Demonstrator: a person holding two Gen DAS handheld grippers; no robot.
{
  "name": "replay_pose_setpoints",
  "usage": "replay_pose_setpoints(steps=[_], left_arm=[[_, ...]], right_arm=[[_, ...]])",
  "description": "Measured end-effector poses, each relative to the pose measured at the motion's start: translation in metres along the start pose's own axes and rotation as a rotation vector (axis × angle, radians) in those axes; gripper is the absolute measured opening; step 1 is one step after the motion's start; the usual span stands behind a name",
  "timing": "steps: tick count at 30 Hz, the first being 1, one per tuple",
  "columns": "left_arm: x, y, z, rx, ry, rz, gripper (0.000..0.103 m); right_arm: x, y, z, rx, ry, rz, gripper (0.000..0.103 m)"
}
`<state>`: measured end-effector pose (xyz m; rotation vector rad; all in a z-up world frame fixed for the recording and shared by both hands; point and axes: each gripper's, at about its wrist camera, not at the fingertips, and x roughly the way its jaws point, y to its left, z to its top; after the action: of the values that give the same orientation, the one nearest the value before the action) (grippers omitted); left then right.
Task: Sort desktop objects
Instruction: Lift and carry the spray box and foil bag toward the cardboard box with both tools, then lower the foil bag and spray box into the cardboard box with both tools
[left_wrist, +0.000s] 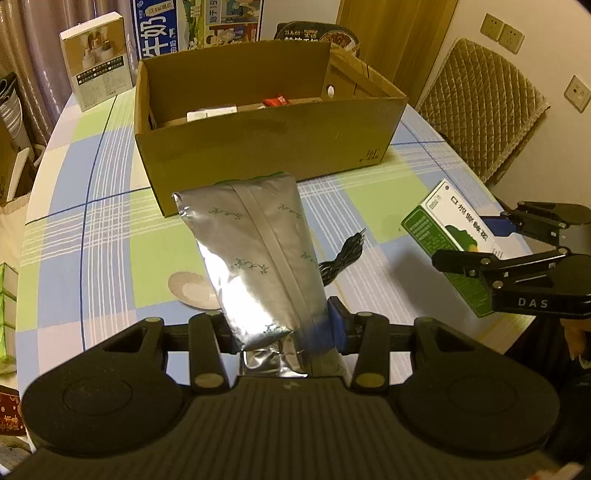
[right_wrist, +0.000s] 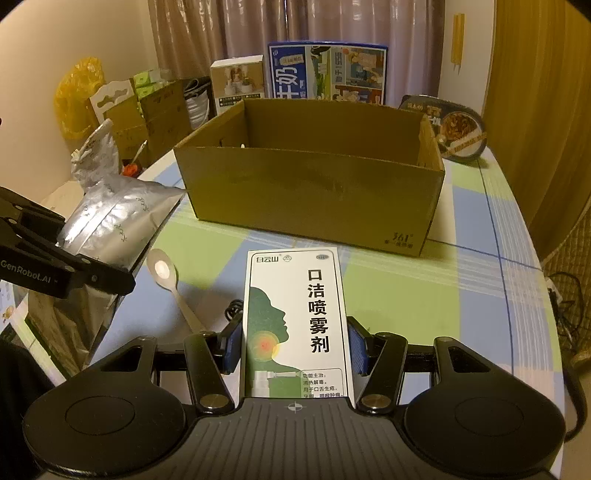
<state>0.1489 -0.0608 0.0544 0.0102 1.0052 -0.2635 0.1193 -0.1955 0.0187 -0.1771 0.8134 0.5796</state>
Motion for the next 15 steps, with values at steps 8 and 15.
replay_pose_setpoints(steps=[8, 15], left_arm=[[-0.003, 0.000, 0.012, -0.001, -0.025, -0.007, 0.038], [-0.014, 0.007, 0.036, 0.009, -0.061, -0.004, 0.038]], right_arm=[[-0.001, -0.006, 0.017, -0.004, -0.023, -0.011, 0.053], [-0.004, -0.019, 0.052, -0.013, -0.071, -0.036, 0.053]])
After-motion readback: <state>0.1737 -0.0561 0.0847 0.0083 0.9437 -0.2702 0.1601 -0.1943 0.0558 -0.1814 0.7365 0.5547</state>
